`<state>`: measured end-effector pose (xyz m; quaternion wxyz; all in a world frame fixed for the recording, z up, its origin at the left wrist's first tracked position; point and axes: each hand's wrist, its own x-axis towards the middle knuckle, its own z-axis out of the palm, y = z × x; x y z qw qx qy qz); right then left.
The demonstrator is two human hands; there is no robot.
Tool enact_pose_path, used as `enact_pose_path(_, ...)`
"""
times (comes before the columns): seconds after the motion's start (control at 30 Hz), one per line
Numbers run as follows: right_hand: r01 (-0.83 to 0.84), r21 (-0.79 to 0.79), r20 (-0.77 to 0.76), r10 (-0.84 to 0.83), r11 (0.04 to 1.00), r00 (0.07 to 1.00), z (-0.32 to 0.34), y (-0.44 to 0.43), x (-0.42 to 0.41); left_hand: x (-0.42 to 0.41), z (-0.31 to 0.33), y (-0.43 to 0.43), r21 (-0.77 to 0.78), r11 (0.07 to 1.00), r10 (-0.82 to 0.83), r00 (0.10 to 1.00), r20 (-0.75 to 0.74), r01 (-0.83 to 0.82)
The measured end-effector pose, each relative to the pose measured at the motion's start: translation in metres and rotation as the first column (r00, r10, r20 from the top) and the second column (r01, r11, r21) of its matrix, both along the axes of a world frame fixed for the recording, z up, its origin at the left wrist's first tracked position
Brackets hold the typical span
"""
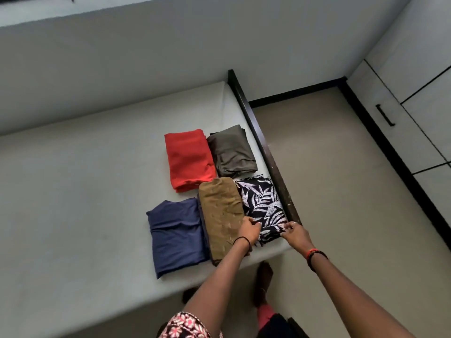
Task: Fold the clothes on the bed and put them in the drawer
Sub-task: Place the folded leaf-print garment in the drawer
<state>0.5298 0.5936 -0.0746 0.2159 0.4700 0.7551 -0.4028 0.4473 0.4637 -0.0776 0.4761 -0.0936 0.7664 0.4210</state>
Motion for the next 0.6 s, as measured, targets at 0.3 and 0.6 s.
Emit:
enact_pose_path(0.3, 0.025, -0.051, -0.185, -0.034, 0.998, 0.982, -0.072, 0.063, -0.028, 0.000, -0.067, 0.081, -0.130, 0.959, 0.238, 0.966, -0.105, -0.250)
enact_pose_path(0.6, 0.016, -0.157, -0.156, -0.041, 0.987, 0.987, -0.165, 0.073, -0.079, -0.014, -0.133, 0.096, -0.221, 0.975, -0.050, 0.945, -0.323, -0.024)
